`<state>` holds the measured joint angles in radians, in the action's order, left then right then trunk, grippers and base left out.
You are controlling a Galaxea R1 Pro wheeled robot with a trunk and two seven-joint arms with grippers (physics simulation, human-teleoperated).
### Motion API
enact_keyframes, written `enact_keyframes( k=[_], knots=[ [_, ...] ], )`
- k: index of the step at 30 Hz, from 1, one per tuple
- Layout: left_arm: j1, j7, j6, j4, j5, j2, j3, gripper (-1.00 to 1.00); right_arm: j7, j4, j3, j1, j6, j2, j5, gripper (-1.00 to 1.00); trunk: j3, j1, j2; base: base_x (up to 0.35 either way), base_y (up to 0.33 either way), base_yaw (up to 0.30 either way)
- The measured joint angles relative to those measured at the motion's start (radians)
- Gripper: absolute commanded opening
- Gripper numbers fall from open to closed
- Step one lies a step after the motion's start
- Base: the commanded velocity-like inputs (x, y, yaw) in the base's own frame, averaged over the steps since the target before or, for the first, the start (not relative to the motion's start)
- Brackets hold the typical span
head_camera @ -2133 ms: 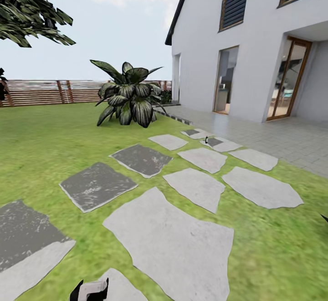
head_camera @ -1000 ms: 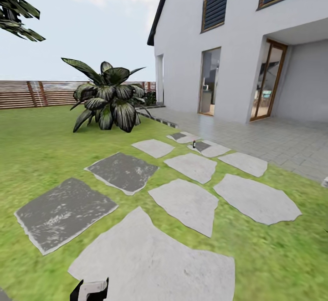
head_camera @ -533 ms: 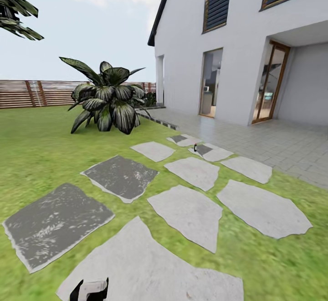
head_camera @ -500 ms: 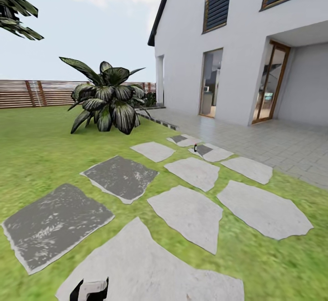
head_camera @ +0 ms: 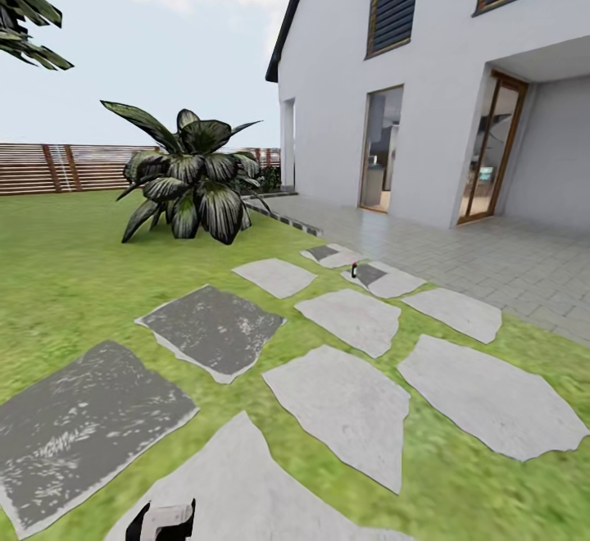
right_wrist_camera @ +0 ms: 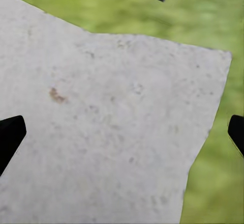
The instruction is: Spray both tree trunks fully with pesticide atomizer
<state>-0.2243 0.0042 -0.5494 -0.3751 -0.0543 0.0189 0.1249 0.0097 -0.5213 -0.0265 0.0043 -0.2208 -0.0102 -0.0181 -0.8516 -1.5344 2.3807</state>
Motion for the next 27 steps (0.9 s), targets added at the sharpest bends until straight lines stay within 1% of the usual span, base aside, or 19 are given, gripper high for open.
enact_keyframes(
  k=[8, 16, 27],
  knots=[
    [0.000, 0.000, 0.001, 0.000, 0.000, 0.000, 0.001, 1.00, 0.000, -0.001, 0.000, 0.000, 0.000, 0.000, 0.000, 1.00, 0.000, 0.000, 0.000, 0.309, 0.000, -0.001],
    [0.000, 0.000, 0.000, 0.000, 0.000, 0.000, 0.001, 1.00, 0.000, -0.003, 0.000, 0.000, 0.000, -0.001, -0.001, 1.00, 0.000, 0.000, 0.000, 0.309, 0.000, -0.152],
    [0.000, 0.000, 0.000, 0.000, 0.000, 0.000, 0.001, 1.00, 0.001, 0.001, 0.000, 0.000, 0.000, -0.001, 0.000, 1.00, 0.000, 0.000, 0.000, 0.309, 0.000, -0.004]
  ],
)
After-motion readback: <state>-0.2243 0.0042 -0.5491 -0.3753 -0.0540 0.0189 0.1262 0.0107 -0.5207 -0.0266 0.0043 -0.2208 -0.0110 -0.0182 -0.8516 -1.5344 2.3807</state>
